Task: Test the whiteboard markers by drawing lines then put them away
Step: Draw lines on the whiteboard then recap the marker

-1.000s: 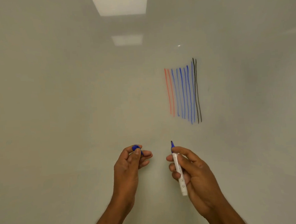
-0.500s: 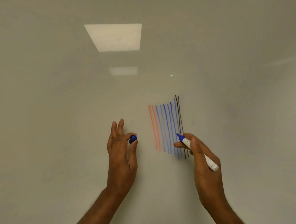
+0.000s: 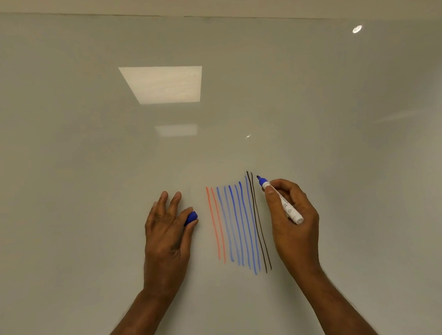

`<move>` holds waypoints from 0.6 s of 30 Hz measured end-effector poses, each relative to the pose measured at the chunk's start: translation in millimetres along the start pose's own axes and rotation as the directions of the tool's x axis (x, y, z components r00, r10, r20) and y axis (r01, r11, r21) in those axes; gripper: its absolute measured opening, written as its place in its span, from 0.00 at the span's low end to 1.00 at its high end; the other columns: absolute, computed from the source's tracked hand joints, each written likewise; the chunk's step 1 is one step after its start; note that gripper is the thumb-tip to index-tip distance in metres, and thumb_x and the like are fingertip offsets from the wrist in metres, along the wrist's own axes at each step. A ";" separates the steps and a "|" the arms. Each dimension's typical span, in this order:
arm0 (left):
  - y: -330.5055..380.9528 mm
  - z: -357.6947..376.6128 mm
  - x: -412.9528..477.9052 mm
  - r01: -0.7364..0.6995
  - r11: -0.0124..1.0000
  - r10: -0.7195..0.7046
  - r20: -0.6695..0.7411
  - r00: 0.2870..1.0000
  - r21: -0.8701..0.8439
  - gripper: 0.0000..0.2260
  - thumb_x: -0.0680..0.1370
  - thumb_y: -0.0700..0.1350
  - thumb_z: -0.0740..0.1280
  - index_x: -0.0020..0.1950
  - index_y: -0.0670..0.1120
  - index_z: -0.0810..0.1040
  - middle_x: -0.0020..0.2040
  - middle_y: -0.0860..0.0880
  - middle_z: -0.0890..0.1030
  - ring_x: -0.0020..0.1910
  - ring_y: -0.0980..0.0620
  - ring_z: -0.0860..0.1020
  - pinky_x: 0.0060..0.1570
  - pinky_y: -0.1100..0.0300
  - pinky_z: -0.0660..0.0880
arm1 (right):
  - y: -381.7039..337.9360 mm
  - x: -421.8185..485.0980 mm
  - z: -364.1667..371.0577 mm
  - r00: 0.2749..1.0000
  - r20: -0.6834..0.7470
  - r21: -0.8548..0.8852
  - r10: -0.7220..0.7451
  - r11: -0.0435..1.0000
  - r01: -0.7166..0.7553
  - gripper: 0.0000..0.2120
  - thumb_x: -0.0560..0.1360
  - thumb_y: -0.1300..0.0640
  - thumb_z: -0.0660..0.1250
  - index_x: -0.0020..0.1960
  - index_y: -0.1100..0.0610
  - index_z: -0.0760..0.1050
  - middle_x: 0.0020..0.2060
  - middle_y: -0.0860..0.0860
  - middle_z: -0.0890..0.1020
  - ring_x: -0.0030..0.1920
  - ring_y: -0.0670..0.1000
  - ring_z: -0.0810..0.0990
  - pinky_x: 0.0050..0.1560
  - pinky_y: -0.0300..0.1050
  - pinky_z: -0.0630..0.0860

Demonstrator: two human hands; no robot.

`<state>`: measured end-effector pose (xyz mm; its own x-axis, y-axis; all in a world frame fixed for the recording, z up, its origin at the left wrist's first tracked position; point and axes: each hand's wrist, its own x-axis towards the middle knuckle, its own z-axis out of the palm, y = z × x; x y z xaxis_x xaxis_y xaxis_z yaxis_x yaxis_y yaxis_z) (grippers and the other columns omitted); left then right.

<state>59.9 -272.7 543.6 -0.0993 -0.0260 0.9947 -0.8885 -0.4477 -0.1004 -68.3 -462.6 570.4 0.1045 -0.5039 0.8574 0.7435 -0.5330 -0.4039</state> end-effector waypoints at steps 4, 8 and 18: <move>-3.9 3.4 -1.5 -0.037 0.998 0.039 -0.035 0.999 0.045 0.16 0.81 0.46 0.67 0.66 0.40 0.80 0.73 0.43 0.75 0.78 0.44 0.66 0.78 0.41 0.61 | 5.9 14.2 8.3 0.999 0.001 -0.028 -0.043 0.999 0.043 0.06 0.79 0.54 0.68 0.56 0.52 0.79 0.46 0.47 0.83 0.47 0.50 0.82 0.45 0.44 0.82; -5.3 4.8 -0.9 -0.047 0.997 0.049 -0.044 0.998 0.063 0.16 0.81 0.46 0.67 0.67 0.41 0.80 0.73 0.42 0.75 0.78 0.44 0.66 0.78 0.40 0.60 | 11.6 22.4 12.0 0.997 -0.001 -0.081 -0.081 0.993 0.080 0.06 0.79 0.52 0.68 0.55 0.50 0.79 0.46 0.46 0.82 0.47 0.50 0.81 0.46 0.49 0.83; -6.7 5.9 -1.3 -0.055 0.995 0.061 -0.061 0.996 0.086 0.16 0.80 0.45 0.68 0.66 0.40 0.80 0.72 0.42 0.76 0.78 0.43 0.67 0.77 0.37 0.61 | 32.8 -37.5 -21.1 0.998 0.024 -0.156 -0.066 0.985 0.069 0.08 0.79 0.50 0.68 0.56 0.51 0.80 0.48 0.46 0.83 0.50 0.49 0.82 0.50 0.53 0.81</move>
<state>68.6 -275.0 543.2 -0.1805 0.0018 0.9836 -0.8399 -0.5207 -0.1531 -61.7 -475.4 518.2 0.0711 -0.4516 0.8894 0.6368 -0.6657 -0.3890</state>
